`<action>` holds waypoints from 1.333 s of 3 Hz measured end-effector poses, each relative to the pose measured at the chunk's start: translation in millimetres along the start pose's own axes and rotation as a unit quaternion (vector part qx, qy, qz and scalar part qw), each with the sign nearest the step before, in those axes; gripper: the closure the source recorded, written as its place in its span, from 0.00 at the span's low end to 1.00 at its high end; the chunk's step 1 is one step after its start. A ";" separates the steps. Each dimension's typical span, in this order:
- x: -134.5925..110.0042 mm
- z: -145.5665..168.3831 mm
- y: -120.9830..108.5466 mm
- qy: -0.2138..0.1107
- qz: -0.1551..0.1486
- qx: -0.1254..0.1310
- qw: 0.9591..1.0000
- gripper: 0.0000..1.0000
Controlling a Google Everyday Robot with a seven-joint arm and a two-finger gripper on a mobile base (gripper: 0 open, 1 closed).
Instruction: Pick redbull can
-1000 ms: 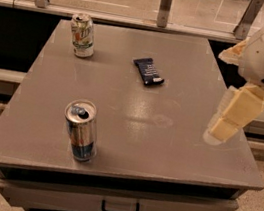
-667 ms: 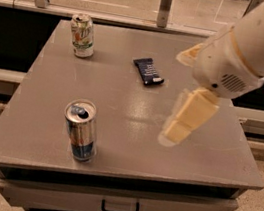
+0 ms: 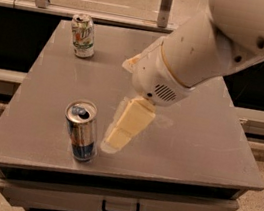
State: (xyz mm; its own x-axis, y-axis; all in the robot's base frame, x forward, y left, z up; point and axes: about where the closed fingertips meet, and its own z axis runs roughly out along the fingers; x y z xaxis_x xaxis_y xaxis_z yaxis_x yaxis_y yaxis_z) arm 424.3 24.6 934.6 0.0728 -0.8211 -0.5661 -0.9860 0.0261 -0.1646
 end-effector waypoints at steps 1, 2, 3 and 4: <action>-22.6 29.6 13.9 -0.024 -0.015 -0.027 0.999 0.00; -33.0 48.9 23.3 -0.040 -0.023 -0.043 0.998 0.00; -38.8 60.3 29.2 -0.054 -0.028 -0.055 0.997 0.18; -42.6 62.1 31.1 -0.066 -0.028 -0.062 0.995 0.40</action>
Offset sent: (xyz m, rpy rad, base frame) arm -0.0236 0.0771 -0.0444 0.1014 0.0736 0.1386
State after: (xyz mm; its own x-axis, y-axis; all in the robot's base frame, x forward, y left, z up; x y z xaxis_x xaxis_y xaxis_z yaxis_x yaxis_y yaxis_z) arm 399.8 95.9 903.5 0.1398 -0.7371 -0.6612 -0.9901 -0.0958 -0.1026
